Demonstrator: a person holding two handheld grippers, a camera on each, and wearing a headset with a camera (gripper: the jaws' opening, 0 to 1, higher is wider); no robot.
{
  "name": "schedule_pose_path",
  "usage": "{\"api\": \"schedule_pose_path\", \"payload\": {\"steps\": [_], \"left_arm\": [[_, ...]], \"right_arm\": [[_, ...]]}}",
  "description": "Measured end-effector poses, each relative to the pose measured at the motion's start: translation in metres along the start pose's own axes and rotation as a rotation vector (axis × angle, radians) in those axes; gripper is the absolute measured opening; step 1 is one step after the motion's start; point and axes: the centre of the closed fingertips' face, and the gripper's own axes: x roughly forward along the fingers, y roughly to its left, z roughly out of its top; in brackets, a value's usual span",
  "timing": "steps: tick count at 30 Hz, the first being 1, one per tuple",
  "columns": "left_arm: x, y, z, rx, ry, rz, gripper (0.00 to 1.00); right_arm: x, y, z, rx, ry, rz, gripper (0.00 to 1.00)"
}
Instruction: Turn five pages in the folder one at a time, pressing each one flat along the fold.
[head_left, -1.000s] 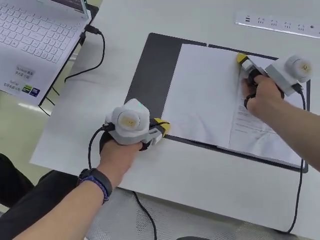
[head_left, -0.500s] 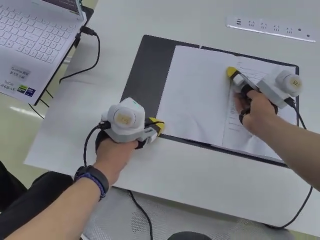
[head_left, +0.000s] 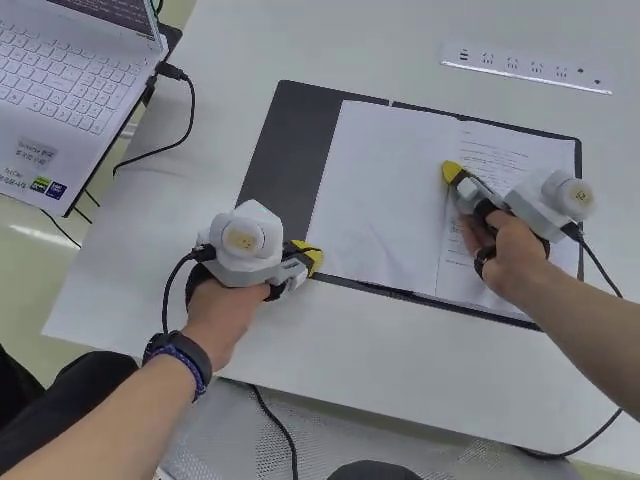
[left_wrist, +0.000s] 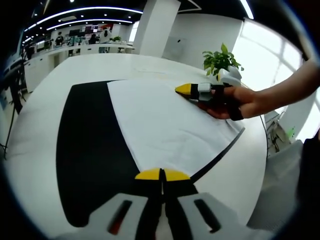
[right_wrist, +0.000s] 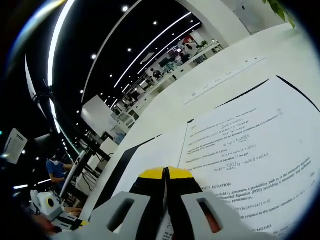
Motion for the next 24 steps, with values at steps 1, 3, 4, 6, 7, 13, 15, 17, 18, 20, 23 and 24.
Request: {"api": "schedule_pose_path", "payload": {"steps": [1, 3, 4, 6, 7, 13, 15, 17, 18, 20, 23, 24], "left_arm": [[0.000, 0.000, 0.000, -0.002, 0.000, -0.003, 0.00], [0.000, 0.000, 0.000, 0.005, 0.003, -0.006, 0.00], [0.000, 0.000, 0.000, 0.006, 0.003, -0.007, 0.00], [0.000, 0.000, 0.000, 0.004, 0.002, -0.009, 0.00], [0.000, 0.000, 0.000, 0.004, 0.002, -0.010, 0.00], [0.000, 0.000, 0.000, 0.009, 0.000, -0.009, 0.00], [0.000, 0.000, 0.000, 0.010, -0.002, -0.011, 0.00], [0.000, -0.001, 0.000, 0.006, -0.003, -0.013, 0.00], [0.000, -0.001, 0.000, 0.005, -0.004, -0.013, 0.00], [0.000, -0.001, 0.000, 0.005, -0.005, -0.013, 0.00], [0.000, -0.001, 0.000, 0.008, -0.005, -0.012, 0.00], [0.000, -0.001, 0.000, 0.008, -0.005, -0.012, 0.00]], "right_arm": [[-0.002, 0.001, -0.001, -0.008, 0.004, 0.002, 0.00], [-0.005, 0.004, -0.004, -0.024, 0.011, 0.006, 0.00], [-0.008, 0.004, -0.005, -0.025, 0.015, 0.008, 0.00], [-0.011, 0.005, -0.008, -0.034, 0.020, 0.008, 0.00], [-0.013, 0.006, -0.010, -0.037, 0.022, 0.008, 0.00], [-0.028, 0.010, -0.020, -0.044, 0.012, 0.016, 0.00], [-0.033, 0.010, -0.023, -0.039, 0.005, 0.015, 0.00], [-0.037, 0.012, -0.025, -0.036, 0.005, 0.016, 0.00], [-0.038, 0.012, -0.027, -0.034, 0.005, 0.017, 0.00], [-0.042, 0.013, -0.030, -0.038, 0.010, 0.023, 0.00], [-0.047, 0.015, -0.035, -0.047, 0.018, 0.026, 0.00], [-0.048, 0.015, -0.036, -0.045, 0.020, 0.026, 0.00]]}}
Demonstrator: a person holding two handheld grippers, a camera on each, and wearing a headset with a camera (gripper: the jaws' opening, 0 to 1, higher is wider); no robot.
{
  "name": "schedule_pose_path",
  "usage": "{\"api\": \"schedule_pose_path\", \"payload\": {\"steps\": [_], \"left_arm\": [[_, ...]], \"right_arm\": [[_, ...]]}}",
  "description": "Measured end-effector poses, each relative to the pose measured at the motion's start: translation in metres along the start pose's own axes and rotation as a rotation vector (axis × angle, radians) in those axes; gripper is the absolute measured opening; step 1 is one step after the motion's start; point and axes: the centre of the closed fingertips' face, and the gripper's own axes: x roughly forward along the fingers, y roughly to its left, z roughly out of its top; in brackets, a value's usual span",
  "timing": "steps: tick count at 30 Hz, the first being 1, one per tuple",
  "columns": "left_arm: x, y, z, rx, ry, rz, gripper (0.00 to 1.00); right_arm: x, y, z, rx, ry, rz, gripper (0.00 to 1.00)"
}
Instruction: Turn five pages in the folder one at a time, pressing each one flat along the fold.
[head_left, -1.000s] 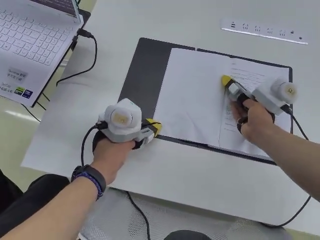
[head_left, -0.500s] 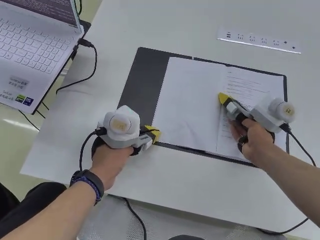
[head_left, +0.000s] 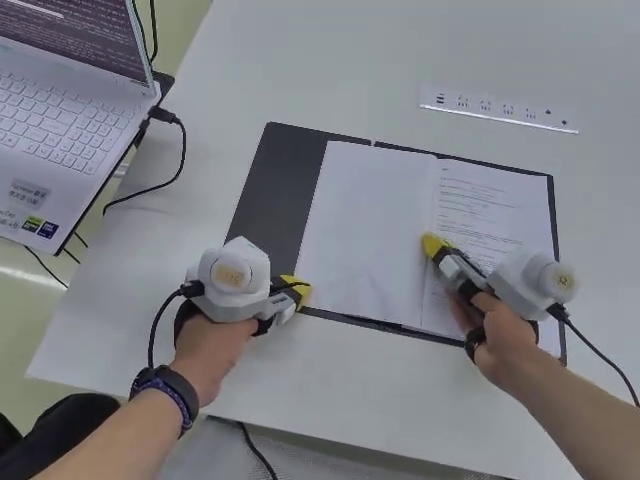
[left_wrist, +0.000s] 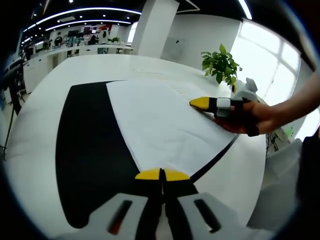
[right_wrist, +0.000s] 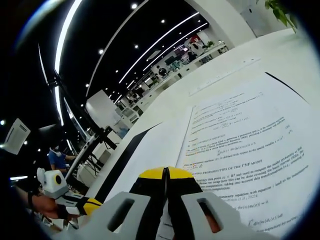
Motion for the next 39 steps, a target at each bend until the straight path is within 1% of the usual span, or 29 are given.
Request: {"api": "schedule_pose_path", "payload": {"steps": [3, 4, 7, 13, 18, 31, 39], "left_arm": [[0.000, 0.000, 0.000, 0.002, 0.000, 0.001, 0.00], [0.000, 0.000, 0.000, 0.002, 0.000, 0.001, 0.00], [0.000, 0.000, 0.000, 0.004, 0.000, 0.003, 0.00], [0.000, 0.000, -0.001, 0.008, 0.000, 0.000, 0.00], [0.000, 0.000, -0.001, 0.012, 0.000, -0.003, 0.00], [0.000, -0.001, 0.000, 0.018, 0.001, -0.006, 0.00], [0.000, -0.001, -0.001, 0.023, 0.000, -0.007, 0.00]], "right_arm": [[-0.003, 0.000, -0.003, 0.001, 0.005, -0.002, 0.00], [-0.002, -0.004, -0.003, 0.003, 0.007, -0.002, 0.00], [-0.004, -0.005, -0.006, 0.000, 0.014, 0.001, 0.00], [-0.015, -0.004, -0.018, -0.002, 0.026, 0.007, 0.00], [-0.022, -0.001, -0.027, -0.004, 0.034, 0.013, 0.00], [-0.036, 0.004, -0.041, -0.009, 0.051, 0.019, 0.00], [-0.047, 0.010, -0.051, -0.001, 0.059, 0.028, 0.00]]}}
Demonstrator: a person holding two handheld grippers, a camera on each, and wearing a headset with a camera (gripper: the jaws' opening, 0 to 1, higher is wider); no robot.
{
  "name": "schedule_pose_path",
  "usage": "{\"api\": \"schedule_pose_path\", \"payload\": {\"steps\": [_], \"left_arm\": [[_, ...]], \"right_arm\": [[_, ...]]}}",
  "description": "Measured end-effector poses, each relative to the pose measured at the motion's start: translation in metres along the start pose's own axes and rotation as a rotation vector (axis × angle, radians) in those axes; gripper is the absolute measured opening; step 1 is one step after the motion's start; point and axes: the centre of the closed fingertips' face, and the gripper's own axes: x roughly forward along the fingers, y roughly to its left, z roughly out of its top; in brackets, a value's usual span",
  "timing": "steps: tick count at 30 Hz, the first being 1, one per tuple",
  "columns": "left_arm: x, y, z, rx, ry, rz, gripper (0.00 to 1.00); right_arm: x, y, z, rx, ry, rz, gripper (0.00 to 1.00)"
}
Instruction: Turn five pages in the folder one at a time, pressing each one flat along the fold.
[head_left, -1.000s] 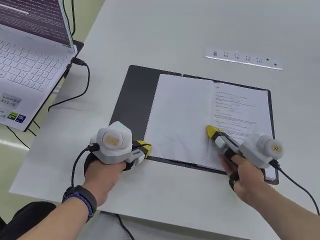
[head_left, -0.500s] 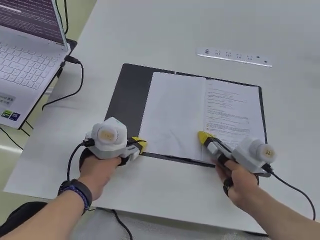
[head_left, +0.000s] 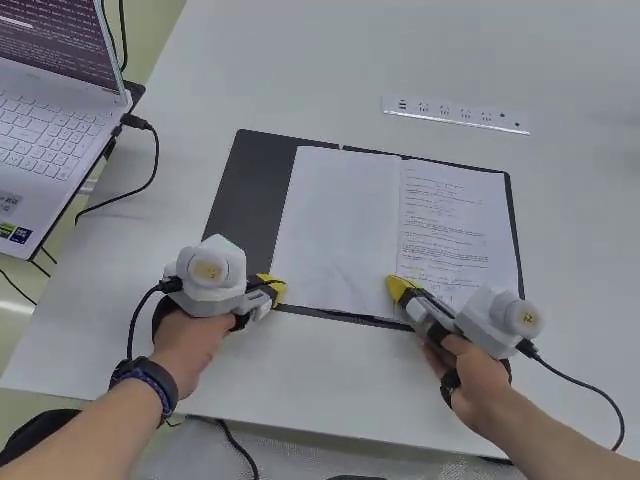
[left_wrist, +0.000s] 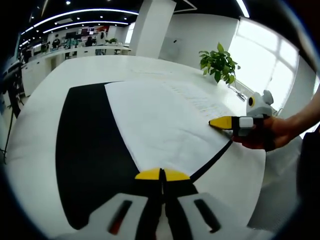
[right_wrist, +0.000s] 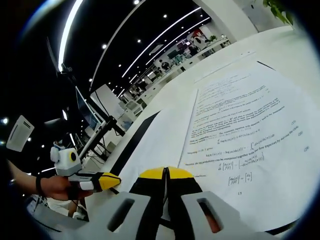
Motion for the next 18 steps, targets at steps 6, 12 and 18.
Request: {"api": "schedule_pose_path", "payload": {"steps": [6, 12, 18], "left_arm": [[0.000, 0.000, 0.000, 0.000, -0.002, -0.002, 0.00], [0.001, 0.000, 0.000, -0.001, -0.003, -0.001, 0.00], [0.001, 0.001, 0.000, -0.001, -0.003, -0.001, 0.00]], "right_arm": [[-0.007, 0.003, -0.006, 0.015, 0.002, -0.003, 0.00], [-0.016, 0.007, -0.014, 0.027, 0.002, -0.003, 0.00], [-0.022, 0.009, -0.020, 0.028, 0.006, -0.011, 0.00]]}}
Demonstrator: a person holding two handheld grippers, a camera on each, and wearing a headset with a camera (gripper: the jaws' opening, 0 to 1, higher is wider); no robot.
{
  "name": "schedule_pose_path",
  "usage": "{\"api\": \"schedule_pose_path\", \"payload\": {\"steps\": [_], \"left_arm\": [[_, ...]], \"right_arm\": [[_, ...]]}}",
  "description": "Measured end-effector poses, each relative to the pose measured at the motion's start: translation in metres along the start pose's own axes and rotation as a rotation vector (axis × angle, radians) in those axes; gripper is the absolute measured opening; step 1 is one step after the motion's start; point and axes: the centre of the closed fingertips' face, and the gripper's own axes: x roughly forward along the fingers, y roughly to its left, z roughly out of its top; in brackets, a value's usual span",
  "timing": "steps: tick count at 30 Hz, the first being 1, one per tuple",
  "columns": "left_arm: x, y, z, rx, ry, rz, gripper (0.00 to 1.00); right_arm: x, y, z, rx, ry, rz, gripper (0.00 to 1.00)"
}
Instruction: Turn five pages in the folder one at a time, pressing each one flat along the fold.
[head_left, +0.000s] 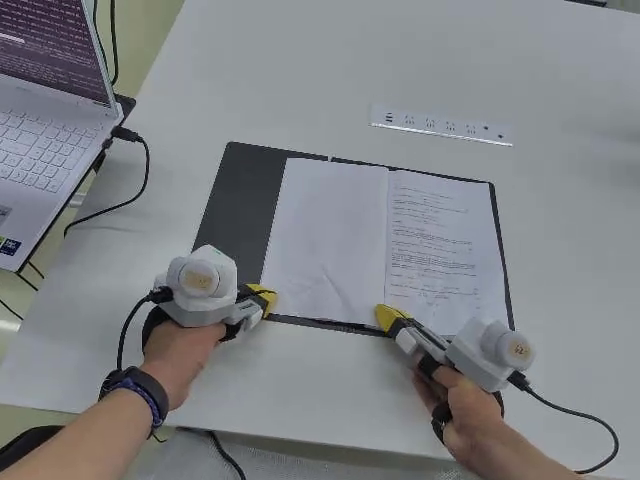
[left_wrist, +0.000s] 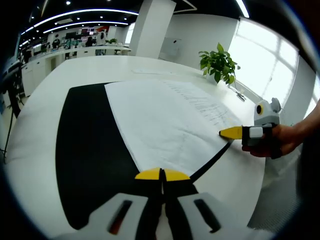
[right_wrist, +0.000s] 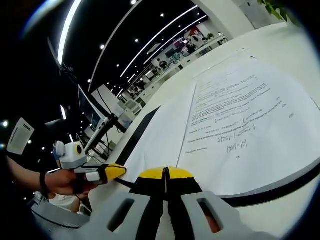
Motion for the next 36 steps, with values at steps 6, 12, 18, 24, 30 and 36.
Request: {"api": "schedule_pose_path", "payload": {"steps": [6, 12, 18, 24, 30, 36], "left_arm": [[0.000, 0.000, 0.000, -0.003, 0.001, -0.008, 0.00], [0.000, 0.000, 0.000, -0.010, 0.016, -0.008, 0.00], [0.001, -0.001, 0.001, 0.006, 0.045, 0.004, 0.00], [-0.006, -0.004, 0.014, 0.029, 0.020, 0.023, 0.07], [-0.017, -0.010, 0.019, 0.067, 0.028, 0.028, 0.15], [-0.028, -0.017, 0.033, 0.098, 0.011, 0.020, 0.23]], "right_arm": [[-0.001, -0.001, 0.000, 0.012, -0.001, -0.009, 0.00], [0.000, -0.002, 0.000, 0.017, 0.007, -0.012, 0.00], [0.000, -0.001, 0.000, 0.031, 0.026, -0.012, 0.00], [-0.003, 0.004, 0.008, 0.037, 0.064, 0.027, 0.07], [-0.008, 0.009, 0.029, -0.008, 0.034, 0.055, 0.17], [-0.014, 0.009, 0.044, -0.068, 0.041, 0.077, 0.26]]}}
